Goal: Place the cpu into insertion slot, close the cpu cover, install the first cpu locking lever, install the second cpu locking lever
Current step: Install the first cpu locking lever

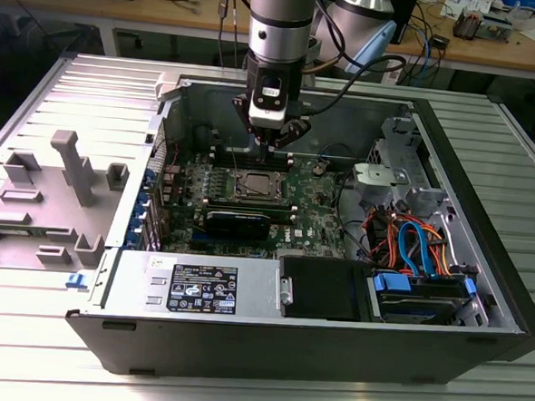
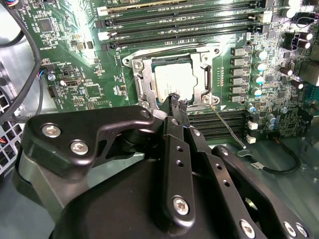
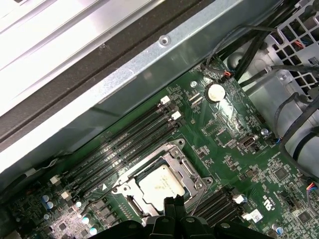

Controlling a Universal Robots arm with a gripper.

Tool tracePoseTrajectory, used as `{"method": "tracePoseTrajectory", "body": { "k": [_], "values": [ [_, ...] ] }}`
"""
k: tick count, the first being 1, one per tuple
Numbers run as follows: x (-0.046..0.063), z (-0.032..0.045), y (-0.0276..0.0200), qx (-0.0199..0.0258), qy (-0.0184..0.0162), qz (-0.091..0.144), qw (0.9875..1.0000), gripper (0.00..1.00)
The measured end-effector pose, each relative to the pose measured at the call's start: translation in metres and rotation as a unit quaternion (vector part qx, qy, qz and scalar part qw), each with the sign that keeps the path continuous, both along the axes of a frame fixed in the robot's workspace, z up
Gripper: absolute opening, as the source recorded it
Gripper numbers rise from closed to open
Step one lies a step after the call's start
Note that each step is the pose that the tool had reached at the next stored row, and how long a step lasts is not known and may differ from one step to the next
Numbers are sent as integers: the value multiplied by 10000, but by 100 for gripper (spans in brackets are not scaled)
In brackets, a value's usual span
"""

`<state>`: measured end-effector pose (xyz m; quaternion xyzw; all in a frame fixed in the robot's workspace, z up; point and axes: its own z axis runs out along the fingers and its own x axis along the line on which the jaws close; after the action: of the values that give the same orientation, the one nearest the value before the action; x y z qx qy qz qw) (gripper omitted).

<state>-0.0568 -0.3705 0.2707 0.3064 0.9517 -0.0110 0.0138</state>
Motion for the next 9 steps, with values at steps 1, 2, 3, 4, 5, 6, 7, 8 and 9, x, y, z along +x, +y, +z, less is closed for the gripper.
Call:
{"method": "tracePoseTrajectory", "body": {
  "k": [1,2,3,4,5,6,7,8,9],
  "values": [
    [0,0,0,1,0,3,10000,11],
    [0,0,0,2,0,7,10000,11],
    [0,0,0,2,0,9,10000,11],
    [0,0,0,3,0,12,10000,11],
    [0,0,0,3,0,14,10000,11],
    [0,0,0,4,0,18,10000,11],
    [0,0,0,5,0,20,10000,11],
    [0,0,0,6,0,25,10000,11],
    [0,0,0,7,0,29,10000,11]
  ]
}}
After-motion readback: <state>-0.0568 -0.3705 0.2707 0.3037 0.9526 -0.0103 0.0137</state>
